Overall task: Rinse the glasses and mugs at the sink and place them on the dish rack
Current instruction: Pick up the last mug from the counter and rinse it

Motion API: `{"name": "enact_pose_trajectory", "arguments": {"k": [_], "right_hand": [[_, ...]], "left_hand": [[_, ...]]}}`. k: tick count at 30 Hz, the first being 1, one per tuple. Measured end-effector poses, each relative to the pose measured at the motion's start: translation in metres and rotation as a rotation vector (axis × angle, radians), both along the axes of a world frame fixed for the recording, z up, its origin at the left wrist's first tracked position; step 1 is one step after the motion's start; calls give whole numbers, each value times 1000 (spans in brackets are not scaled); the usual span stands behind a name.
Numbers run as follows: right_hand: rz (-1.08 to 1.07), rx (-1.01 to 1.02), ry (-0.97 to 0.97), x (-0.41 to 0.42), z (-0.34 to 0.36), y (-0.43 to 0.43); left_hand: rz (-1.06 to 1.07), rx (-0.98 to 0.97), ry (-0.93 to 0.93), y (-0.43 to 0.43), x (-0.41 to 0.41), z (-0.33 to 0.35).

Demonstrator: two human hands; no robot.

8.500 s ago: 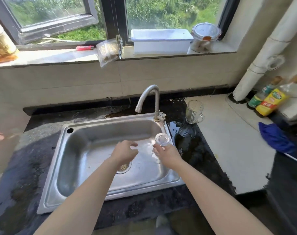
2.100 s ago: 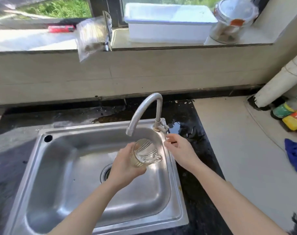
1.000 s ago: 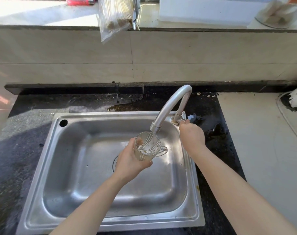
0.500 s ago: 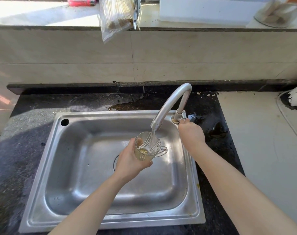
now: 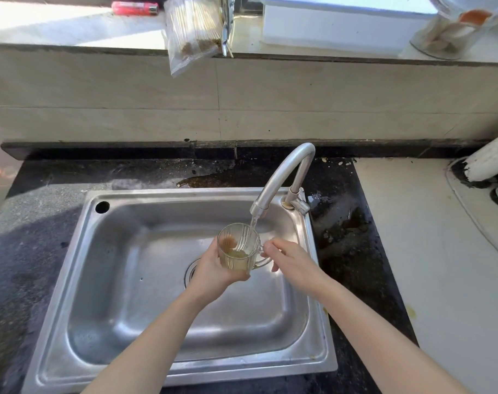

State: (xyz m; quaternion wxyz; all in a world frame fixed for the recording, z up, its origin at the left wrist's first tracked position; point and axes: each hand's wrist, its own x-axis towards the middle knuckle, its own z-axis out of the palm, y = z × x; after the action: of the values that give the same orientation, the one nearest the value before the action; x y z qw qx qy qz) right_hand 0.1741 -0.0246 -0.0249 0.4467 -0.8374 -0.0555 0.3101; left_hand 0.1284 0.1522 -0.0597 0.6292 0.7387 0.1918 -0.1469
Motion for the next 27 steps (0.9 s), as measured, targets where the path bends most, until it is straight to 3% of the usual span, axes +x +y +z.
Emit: {"name": "enact_pose_trajectory", "arguments": {"k": [8, 11, 13, 16, 21, 25, 27], "right_hand": [[-96, -33, -34, -4, -6, -2], [-32, -50, -20, -15, -7, 7], [-46, -34, -46, -13, -6, 15], [-162, 31, -69, -2, -2, 18], [6, -64, -112, -13, -5, 21], [-88, -54, -95, -16, -11, 21], [-36, -102, -91, -20, -14, 20]], "left_hand": [[-147, -245, 116, 1, 7, 3], [0, -547, 242, 10, 6, 4], [84, -647, 262, 20, 6, -2], [66, -615, 241, 23, 10, -7], [133, -501, 289, 20, 15, -18], [114, -426, 324, 20, 13, -24], [142, -393, 343, 20, 13, -24]]}}
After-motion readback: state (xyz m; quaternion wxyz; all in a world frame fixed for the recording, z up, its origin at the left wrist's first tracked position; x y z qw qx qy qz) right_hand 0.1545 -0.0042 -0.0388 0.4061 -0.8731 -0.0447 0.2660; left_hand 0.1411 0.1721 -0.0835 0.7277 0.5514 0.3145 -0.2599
